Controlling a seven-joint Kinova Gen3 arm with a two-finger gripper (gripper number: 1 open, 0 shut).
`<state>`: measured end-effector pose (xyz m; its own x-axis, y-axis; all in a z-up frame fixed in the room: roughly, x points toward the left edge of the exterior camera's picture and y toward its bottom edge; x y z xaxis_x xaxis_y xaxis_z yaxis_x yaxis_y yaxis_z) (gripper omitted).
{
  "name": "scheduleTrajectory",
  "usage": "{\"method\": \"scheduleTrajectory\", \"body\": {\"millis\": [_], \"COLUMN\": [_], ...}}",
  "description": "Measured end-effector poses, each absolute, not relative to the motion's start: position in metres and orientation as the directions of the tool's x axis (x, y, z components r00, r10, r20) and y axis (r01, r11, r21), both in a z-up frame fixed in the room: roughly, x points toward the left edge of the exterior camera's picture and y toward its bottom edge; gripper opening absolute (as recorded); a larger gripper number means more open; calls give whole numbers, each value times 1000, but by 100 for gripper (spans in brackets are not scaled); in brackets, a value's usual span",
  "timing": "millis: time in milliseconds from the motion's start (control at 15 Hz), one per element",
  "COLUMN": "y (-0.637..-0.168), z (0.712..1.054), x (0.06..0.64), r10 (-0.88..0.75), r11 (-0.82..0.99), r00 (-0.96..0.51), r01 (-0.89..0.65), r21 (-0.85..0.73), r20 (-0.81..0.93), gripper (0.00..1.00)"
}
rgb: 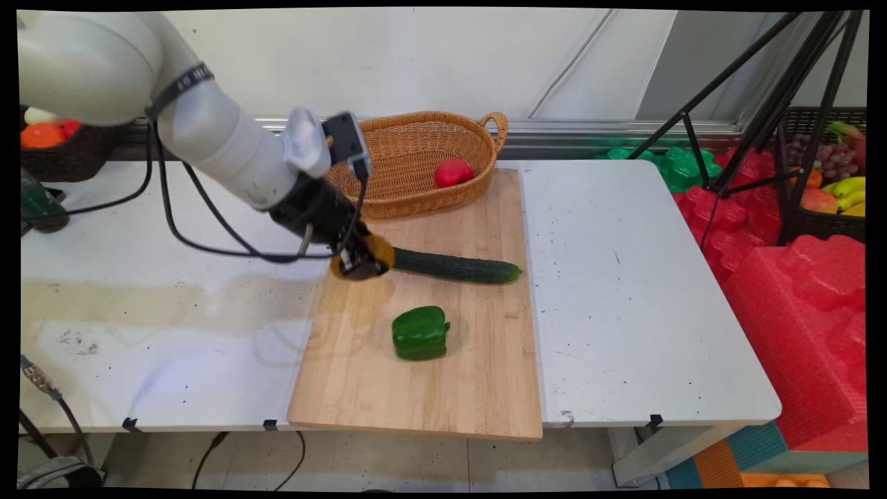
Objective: Place the picked object on the cutting board
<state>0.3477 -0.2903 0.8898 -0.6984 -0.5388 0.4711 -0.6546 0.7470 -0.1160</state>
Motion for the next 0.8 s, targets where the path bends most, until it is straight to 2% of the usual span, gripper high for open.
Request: {"method": "scheduleTrajectory", "body": {"millis": [267, 800], "y": [-281, -292], "z": [866, 824], "x": [337, 339], "r10": [-540, -526], "r11": [760, 779], "r00": [-719, -752], "r01": [-640, -613], "r21": [-114, -128], "r20": [438, 397], "gripper": [0, 0]}}
